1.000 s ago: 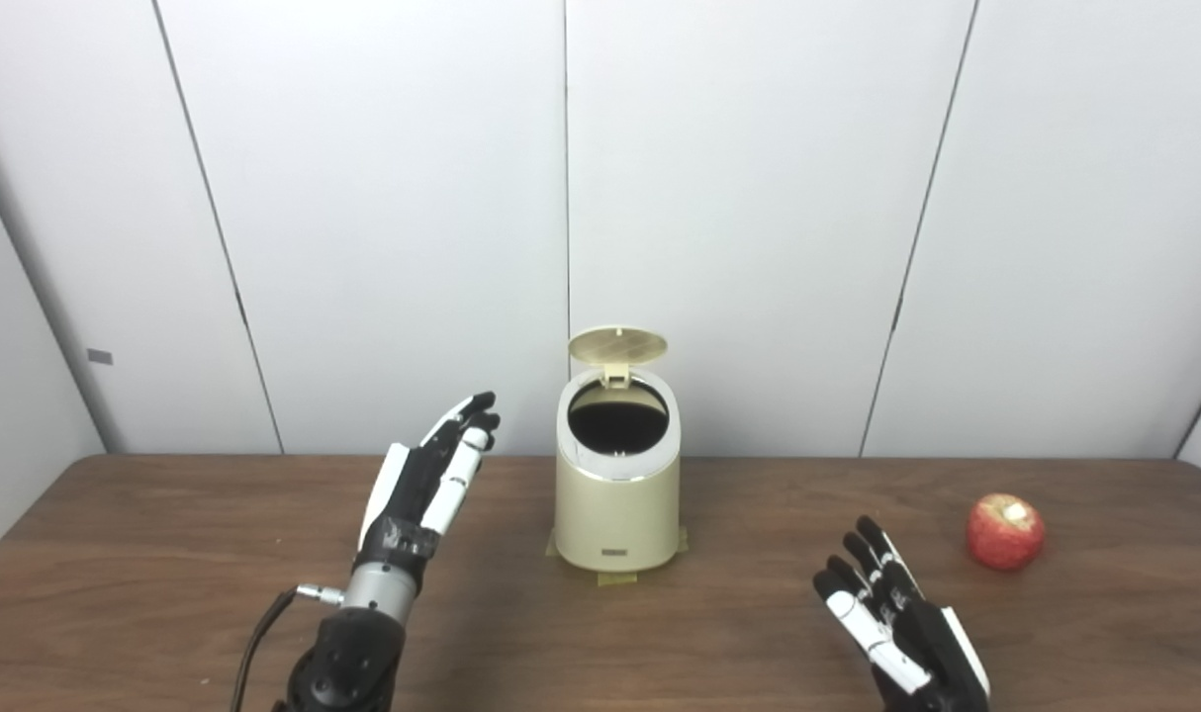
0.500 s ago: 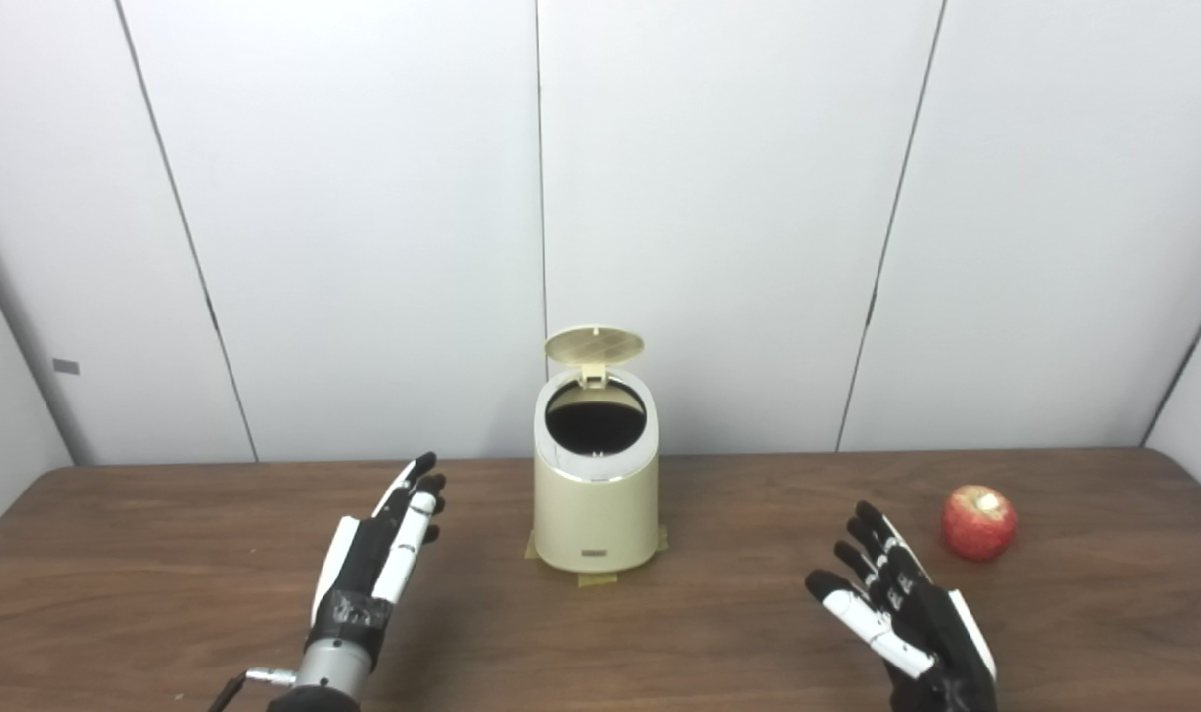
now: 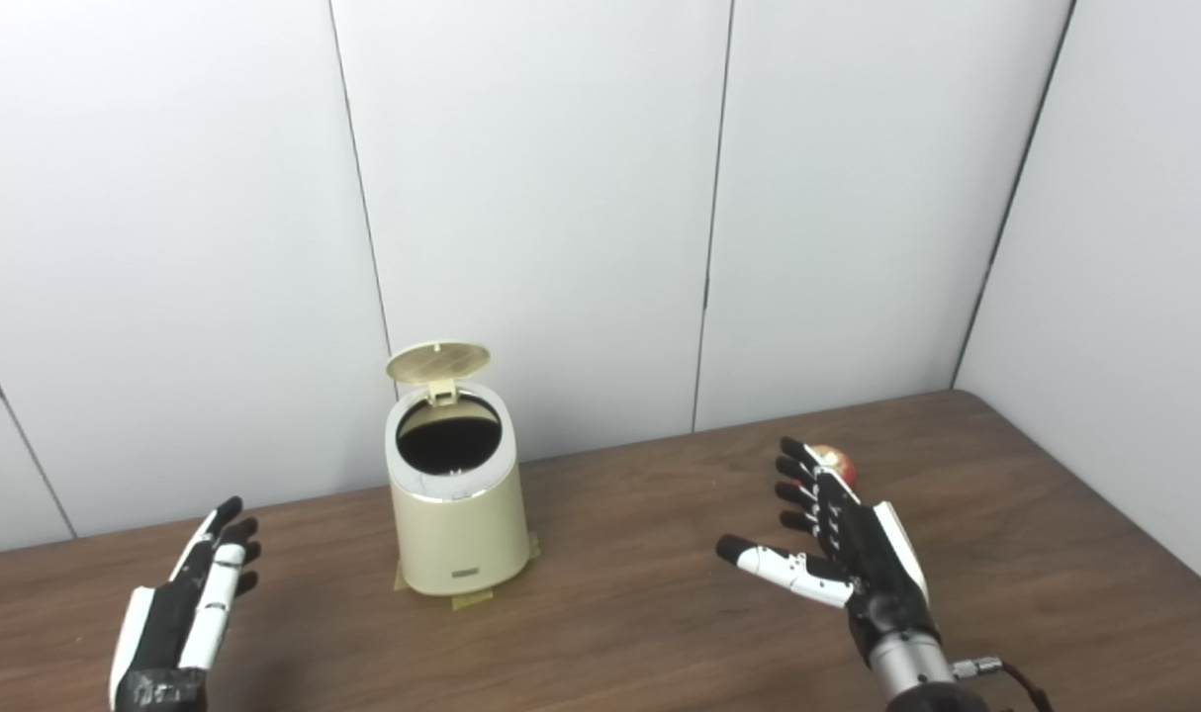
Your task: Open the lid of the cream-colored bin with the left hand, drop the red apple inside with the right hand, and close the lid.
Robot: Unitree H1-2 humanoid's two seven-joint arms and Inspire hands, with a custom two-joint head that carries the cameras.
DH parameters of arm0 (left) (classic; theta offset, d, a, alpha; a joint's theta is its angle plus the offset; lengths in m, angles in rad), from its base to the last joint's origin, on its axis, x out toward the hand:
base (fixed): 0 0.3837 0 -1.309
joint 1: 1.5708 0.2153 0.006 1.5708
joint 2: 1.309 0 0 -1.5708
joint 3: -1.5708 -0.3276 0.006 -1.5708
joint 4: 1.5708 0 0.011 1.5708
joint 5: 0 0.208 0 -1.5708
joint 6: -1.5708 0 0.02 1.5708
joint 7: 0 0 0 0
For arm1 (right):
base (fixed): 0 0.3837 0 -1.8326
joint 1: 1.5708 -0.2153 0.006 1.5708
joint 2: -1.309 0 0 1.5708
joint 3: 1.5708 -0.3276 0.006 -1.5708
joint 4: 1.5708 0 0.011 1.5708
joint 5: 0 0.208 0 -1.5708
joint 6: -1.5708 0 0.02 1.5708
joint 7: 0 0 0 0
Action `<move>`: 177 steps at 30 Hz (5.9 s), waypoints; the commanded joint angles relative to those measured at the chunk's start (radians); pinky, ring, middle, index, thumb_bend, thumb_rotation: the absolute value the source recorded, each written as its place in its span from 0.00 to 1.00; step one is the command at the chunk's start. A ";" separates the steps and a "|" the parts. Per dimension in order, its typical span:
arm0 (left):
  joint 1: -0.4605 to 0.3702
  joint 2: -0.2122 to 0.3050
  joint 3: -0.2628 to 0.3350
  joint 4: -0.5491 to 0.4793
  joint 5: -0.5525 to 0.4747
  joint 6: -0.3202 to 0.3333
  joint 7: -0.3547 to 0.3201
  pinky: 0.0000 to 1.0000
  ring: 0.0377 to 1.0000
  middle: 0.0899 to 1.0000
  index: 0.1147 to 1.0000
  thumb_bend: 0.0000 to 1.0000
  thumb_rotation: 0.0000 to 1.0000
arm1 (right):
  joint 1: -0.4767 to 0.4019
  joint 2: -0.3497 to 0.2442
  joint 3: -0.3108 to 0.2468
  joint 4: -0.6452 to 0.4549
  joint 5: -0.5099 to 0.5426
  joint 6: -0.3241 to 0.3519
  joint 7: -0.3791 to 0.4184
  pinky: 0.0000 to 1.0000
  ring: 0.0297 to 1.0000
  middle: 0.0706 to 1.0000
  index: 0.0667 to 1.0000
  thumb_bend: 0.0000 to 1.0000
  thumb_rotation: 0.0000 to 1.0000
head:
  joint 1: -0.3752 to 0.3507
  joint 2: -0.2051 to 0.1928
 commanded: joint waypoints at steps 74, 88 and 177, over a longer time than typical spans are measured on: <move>-0.048 0.107 0.011 -0.249 -0.048 0.223 -0.051 0.90 0.92 0.92 0.95 0.27 0.98 | -0.668 -0.446 0.336 0.864 -0.696 0.017 0.579 0.71 0.86 0.91 0.86 0.85 0.13 | -0.095 0.064; -0.055 0.112 0.009 -0.261 -0.053 0.224 -0.062 0.91 0.93 0.94 0.95 0.24 1.00 | -0.624 -0.455 0.339 0.881 -0.683 -0.026 0.321 0.46 0.43 0.50 0.62 0.56 0.00 | -0.106 0.076; 0.183 -0.077 -0.102 -0.306 0.125 0.139 0.073 0.93 0.90 0.88 0.91 0.34 0.96 | -0.755 -0.046 0.396 0.626 -0.550 -0.371 0.034 0.31 0.37 0.47 0.48 0.50 0.00 | 0.433 0.038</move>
